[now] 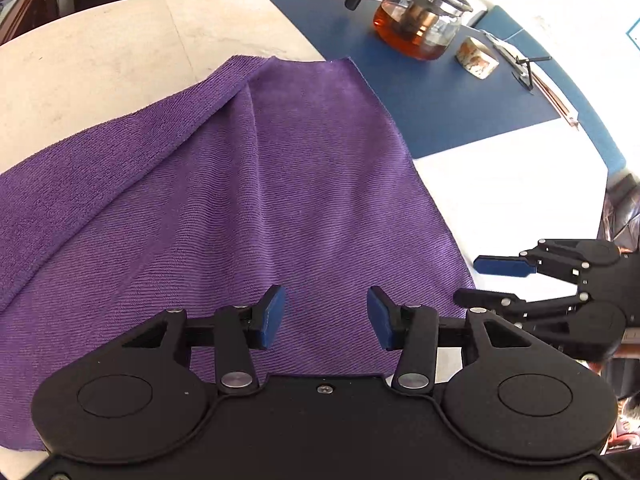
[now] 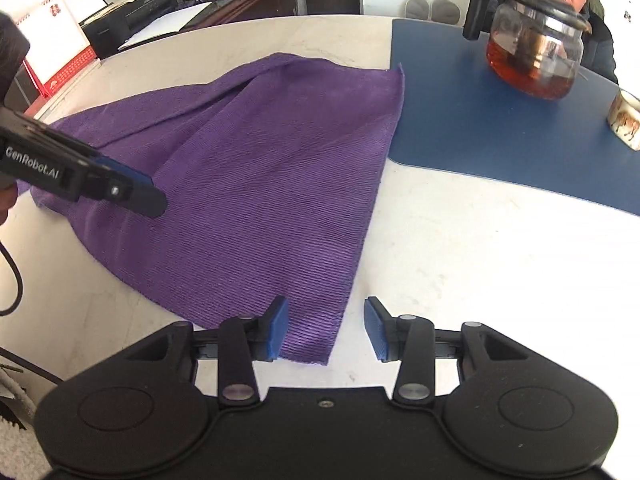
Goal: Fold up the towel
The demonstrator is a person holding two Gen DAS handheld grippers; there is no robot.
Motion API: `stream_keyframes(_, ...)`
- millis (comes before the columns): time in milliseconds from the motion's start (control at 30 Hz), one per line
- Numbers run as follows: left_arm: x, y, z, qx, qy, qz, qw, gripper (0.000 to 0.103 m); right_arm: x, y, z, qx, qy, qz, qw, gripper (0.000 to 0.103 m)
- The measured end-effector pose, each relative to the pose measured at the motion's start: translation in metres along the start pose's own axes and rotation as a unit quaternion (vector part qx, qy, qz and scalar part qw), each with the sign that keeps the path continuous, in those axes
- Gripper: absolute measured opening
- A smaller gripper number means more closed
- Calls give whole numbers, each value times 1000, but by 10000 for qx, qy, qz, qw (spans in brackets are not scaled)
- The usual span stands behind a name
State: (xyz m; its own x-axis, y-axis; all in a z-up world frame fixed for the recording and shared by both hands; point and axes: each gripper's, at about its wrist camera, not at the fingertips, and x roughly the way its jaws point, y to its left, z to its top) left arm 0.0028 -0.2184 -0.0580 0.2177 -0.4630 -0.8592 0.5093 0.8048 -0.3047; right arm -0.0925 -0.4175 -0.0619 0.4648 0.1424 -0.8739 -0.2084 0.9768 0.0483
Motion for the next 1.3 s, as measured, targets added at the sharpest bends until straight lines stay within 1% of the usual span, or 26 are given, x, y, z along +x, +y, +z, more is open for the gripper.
stream_keyframes(33,1,0,0,37,2,31,10000,45,0,5,0,-130,0,-70,9999,37)
stream_keyframes(67,2,0,0,53,14,59,10000,45,-1,7,1,-211,12,-72,9998,30)
stream_keyframes(100,3,1,-1,55,28,80,9999,45,-2,8,1,-265,34,-36,9996,26)
stream_keyframes(167,5,4,-1,34,33,91,9999,45,-5,9,-1,-362,79,-31,9993,12)
stream_keyframes(200,5,5,-2,23,31,96,9999,45,-6,9,-2,-408,102,-42,9991,10)
stream_keyframes(367,2,15,-5,-49,26,137,9999,45,-12,-8,-6,-145,251,-321,9991,8)
stream_keyframes(467,3,22,-9,-123,88,171,9997,45,-15,-18,-11,-68,294,-359,9989,8)
stream_keyframes(600,0,26,-11,-169,84,190,9996,45,-16,-22,-11,-165,323,-419,9985,8)
stream_keyframes(700,-5,29,-13,-213,50,283,9994,46,-16,-22,-11,-385,411,-671,9962,8)
stream_keyframes(900,-9,40,-18,-397,11,329,9987,47,-21,-31,-10,-368,560,-820,9944,8)
stream_keyframes(967,-12,38,-18,-368,-4,395,9985,47,-29,-31,-1,-344,368,-860,9950,8)
stream_keyframes(1067,-17,35,-19,-321,-81,356,9988,47,-37,-26,14,-408,88,-730,9965,8)
stream_keyframes(1167,-19,33,-22,-315,-91,401,9987,47,-28,-19,21,-597,120,-551,9966,8)
stream_keyframes(1233,-25,34,-27,-372,-142,445,9982,47,-29,-16,28,-624,55,-430,9971,9)
stream_keyframes(1300,-38,37,-33,-486,-277,538,9970,47,-34,-10,44,-721,-222,-160,9970,9)
